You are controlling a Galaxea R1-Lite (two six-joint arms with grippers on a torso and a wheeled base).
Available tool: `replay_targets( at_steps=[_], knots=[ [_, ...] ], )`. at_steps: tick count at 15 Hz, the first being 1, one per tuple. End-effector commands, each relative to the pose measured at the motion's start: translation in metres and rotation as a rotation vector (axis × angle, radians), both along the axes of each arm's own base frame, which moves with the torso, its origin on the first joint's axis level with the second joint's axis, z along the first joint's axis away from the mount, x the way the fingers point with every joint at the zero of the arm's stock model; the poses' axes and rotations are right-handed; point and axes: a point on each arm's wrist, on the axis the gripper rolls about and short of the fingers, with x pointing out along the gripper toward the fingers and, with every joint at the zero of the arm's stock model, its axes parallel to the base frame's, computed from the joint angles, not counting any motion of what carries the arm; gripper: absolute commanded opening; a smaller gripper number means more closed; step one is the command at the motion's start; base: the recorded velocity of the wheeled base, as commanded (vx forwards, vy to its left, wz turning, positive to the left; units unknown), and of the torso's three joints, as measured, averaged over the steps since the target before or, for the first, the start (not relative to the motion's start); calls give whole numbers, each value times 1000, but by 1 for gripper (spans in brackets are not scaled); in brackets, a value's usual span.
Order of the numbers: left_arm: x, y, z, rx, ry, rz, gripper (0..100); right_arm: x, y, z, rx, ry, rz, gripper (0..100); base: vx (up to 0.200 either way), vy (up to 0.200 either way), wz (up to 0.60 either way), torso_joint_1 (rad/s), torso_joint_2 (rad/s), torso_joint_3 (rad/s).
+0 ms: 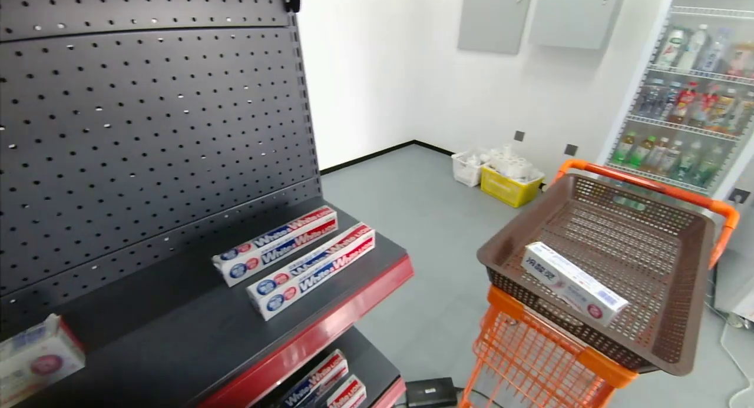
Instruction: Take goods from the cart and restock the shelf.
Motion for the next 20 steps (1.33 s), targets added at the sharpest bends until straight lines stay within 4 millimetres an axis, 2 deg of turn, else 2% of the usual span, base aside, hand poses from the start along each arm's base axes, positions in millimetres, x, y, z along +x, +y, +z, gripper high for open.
replay_targets(
  at_steps=[1,14,15,16,17,18,19,20],
  knots=[
    [0,0,0,0,-1,1,100,0,0,0,-1,0,0,100,0,0,-600,2,2,2],
    [0,0,0,0,-1,1,100,1,0,0,-4,11,8,100,0,0,0,0,0,0],
    [0,0,0,0,-1,1,100,2,0,8,-4,24,-6,100,0,0,0,0,0,0],
    [0,0,0,0,-1,1,100,-3,1,48,5,-31,-24,100,0,0,0,0,0,0],
    [0,0,0,0,-1,1,100,1,1,77,10,-19,-64,100,0,0,0,0,0,0],
    [0,0,0,0,-1,1,100,4,-1,87,-11,-16,-161,100,0,0,0,0,0,0],
    [0,0,0,0,-1,1,100,13,-3,88,-69,46,-237,100,0,0,0,0,0,0],
    [0,0,0,0,-1,1,100,14,-3,88,-68,54,-239,100,0,0,0,0,0,0]
  ],
)
